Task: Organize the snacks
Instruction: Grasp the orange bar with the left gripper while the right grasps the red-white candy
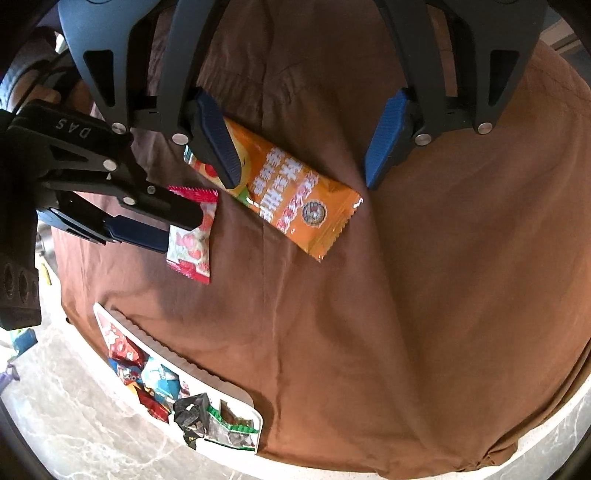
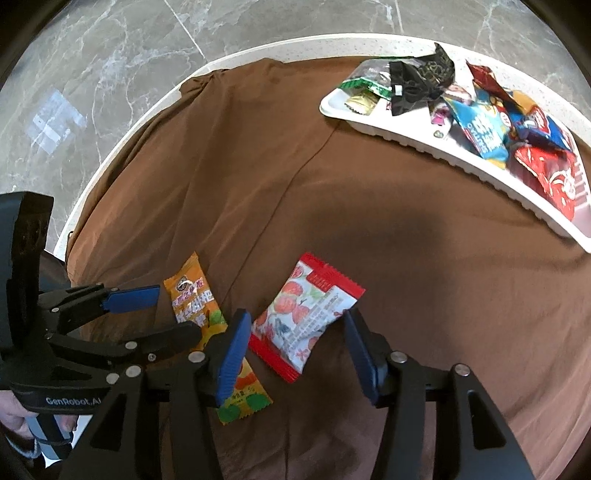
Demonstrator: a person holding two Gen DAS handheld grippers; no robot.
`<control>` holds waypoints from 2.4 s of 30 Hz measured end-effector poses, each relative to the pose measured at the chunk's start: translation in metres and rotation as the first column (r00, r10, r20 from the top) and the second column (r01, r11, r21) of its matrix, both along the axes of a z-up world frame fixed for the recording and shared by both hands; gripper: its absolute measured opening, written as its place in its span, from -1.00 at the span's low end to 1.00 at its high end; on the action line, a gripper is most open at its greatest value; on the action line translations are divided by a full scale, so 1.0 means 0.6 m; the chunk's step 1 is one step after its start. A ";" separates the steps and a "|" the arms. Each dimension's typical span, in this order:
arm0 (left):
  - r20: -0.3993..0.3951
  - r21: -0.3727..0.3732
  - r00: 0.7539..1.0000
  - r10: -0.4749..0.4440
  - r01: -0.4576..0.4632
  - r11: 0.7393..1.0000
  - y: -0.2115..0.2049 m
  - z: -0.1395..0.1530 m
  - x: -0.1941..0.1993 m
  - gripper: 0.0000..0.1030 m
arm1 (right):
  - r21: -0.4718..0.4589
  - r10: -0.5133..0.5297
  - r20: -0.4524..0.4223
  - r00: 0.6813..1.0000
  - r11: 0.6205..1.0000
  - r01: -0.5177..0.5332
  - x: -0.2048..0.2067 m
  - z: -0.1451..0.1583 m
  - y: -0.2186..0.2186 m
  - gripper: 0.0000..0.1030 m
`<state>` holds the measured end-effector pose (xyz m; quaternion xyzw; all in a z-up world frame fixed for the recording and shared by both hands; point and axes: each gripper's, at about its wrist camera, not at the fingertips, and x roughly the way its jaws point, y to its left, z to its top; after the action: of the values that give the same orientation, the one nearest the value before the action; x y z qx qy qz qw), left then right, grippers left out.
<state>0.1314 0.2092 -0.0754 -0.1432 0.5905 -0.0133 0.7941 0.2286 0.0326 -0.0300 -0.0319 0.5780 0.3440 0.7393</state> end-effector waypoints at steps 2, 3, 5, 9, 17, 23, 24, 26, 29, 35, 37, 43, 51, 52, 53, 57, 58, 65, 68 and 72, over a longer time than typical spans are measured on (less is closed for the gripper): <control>0.000 0.011 1.000 0.008 -0.008 1.000 -0.006 -0.001 0.006 0.33 | -0.011 0.010 0.009 1.000 1.000 -0.010 0.003 0.000 0.006 0.09; 0.001 0.020 1.000 0.013 -0.013 1.000 -0.006 -0.001 0.010 0.33 | -0.024 0.015 0.019 1.000 1.000 -0.015 0.003 0.000 0.010 0.06; 0.007 0.039 1.000 0.021 -0.021 0.999 -0.009 -0.002 0.014 0.33 | -0.047 0.029 0.040 0.999 0.999 -0.027 0.006 -0.001 0.014 0.03; 0.023 0.085 1.000 0.005 -0.007 0.996 -0.020 -0.004 0.018 0.33 | -0.079 0.076 0.067 0.995 0.994 -0.070 0.006 -0.001 0.019 -0.04; 0.068 0.207 0.995 -0.071 0.055 0.977 -0.065 -0.014 0.017 0.33 | -0.155 0.217 0.144 0.965 0.968 -0.195 -0.006 -0.003 0.039 -0.17; 0.100 0.225 0.991 -0.093 0.069 0.972 -0.074 -0.015 0.010 0.21 | -0.147 0.249 0.165 0.954 0.963 -0.226 -0.013 0.000 0.030 -0.29; 0.102 0.222 0.990 -0.097 0.072 0.972 -0.073 -0.014 0.008 0.19 | -0.144 0.250 0.171 0.953 0.963 -0.227 -0.014 0.001 0.025 -0.30; 0.106 0.217 0.989 -0.101 0.076 0.973 -0.070 -0.011 0.008 0.06 | -0.137 0.252 0.171 0.953 0.964 -0.230 -0.015 0.005 0.019 -0.31; 0.115 0.205 0.987 -0.109 0.083 0.975 -0.067 -0.009 0.013 -0.01 | -0.127 0.245 0.171 0.954 0.966 -0.225 -0.012 0.007 0.002 -0.31; 0.130 0.214 0.979 -0.156 0.126 0.969 -0.073 -0.008 0.029 -0.02 | -0.113 0.220 0.162 0.962 0.973 -0.203 -0.006 0.008 -0.018 -0.31; 0.140 0.209 0.973 -0.182 0.151 0.966 -0.080 -0.008 0.040 -0.02 | -0.107 0.212 0.156 0.965 0.975 -0.197 -0.005 0.007 -0.022 -0.31; 0.127 0.249 0.960 -0.251 0.214 0.945 -0.106 -0.010 0.065 -0.01 | -0.097 0.202 0.144 0.969 0.977 -0.189 -0.003 0.005 -0.027 -0.28; 0.053 0.198 0.977 -0.204 0.190 0.962 -0.089 -0.005 0.044 0.00 | -0.092 0.203 0.142 0.969 0.977 -0.191 -0.002 0.003 -0.029 -0.22; 0.047 0.200 0.977 -0.206 0.193 0.961 -0.090 -0.006 0.037 0.02 | -0.089 0.204 0.142 0.969 0.977 -0.193 -0.005 0.003 -0.030 -0.19; 0.043 0.208 0.977 -0.207 0.194 0.959 -0.093 -0.006 0.033 0.03 | -0.087 0.208 0.142 0.968 0.976 -0.197 -0.005 0.003 -0.030 -0.17; 0.040 0.208 0.979 -0.199 0.187 0.960 -0.097 -0.008 0.017 0.08 | -0.088 0.229 0.149 0.962 0.972 -0.218 -0.009 0.002 -0.025 -0.06; 0.044 0.212 0.979 -0.197 0.184 0.960 -0.097 -0.008 0.014 0.08 | -0.094 0.234 0.156 0.960 0.971 -0.222 -0.010 0.002 -0.024 -0.05; 0.057 0.227 0.973 -0.223 0.205 0.952 -0.110 -0.011 0.009 0.07 | -0.107 0.250 0.191 0.949 0.966 -0.234 -0.014 0.001 -0.023 -0.27; 0.062 0.222 0.973 -0.224 0.206 0.953 -0.110 -0.010 0.010 -0.06 | -0.078 0.235 0.176 0.956 0.971 -0.224 -0.008 0.000 -0.029 -0.30; 0.081 0.189 0.973 -0.217 0.199 0.962 -0.105 -0.005 0.011 -0.31 | -0.032 0.199 0.142 0.970 0.980 -0.196 0.000 0.000 -0.043 -0.31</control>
<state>0.1381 0.1463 -0.0782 -0.0071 0.5602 -0.0505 0.8268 0.2285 0.0067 -0.0302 -0.1204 0.5199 0.4075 0.7410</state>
